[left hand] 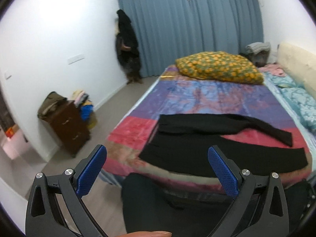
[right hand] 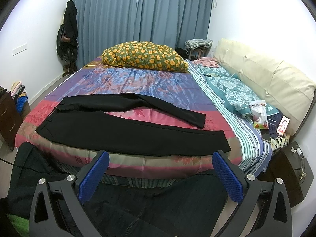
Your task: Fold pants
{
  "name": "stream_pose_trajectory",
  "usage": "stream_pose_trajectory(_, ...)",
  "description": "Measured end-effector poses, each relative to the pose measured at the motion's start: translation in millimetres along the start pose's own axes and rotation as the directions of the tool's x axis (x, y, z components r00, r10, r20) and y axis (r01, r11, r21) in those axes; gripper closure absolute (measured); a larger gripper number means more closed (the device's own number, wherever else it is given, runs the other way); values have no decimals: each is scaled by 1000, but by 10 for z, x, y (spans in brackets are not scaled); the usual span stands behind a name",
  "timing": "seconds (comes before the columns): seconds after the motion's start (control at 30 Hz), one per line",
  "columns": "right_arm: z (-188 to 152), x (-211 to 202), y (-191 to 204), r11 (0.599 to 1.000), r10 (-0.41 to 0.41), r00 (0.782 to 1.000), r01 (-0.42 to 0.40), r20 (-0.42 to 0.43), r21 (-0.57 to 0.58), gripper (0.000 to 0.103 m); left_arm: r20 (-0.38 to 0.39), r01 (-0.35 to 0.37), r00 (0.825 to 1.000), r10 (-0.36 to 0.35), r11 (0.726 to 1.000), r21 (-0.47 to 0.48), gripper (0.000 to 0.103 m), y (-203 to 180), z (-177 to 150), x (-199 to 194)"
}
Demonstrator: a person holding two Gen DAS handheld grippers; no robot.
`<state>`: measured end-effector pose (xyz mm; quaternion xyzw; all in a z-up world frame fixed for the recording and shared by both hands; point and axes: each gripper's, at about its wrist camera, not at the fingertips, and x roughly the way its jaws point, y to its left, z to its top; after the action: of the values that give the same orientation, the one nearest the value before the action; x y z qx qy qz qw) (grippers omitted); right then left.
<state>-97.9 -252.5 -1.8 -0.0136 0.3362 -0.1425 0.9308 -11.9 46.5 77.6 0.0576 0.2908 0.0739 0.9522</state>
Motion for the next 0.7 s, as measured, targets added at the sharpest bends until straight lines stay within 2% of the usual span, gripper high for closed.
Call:
stream_pose_trajectory(0.2,-16,7,0,1000,1,1000,-1,-1,0,0,0,74,997,-74,997,23,1,-105,36,-62)
stream_pose_trajectory(0.3,-16,8,2,1000,0,1000,0,0,1,0,3,74,997,-74,997,34,1,-148,44,-82)
stream_pose_trajectory(0.37,-13,8,-1,1000,1,1000,-1,-1,2,0,22,30,999,-31,999,46,1,-145,39,-121)
stream_pose_trajectory(0.47,-14,8,-1,1000,1,1000,-1,-2,2,0,72,-85,994,80,994,68,1,-175,39,-154)
stream_pose_trajectory(0.7,-32,11,3,1000,2,1000,-2,-4,2,0,89,-170,982,167,985,23,1,37,102,-99)
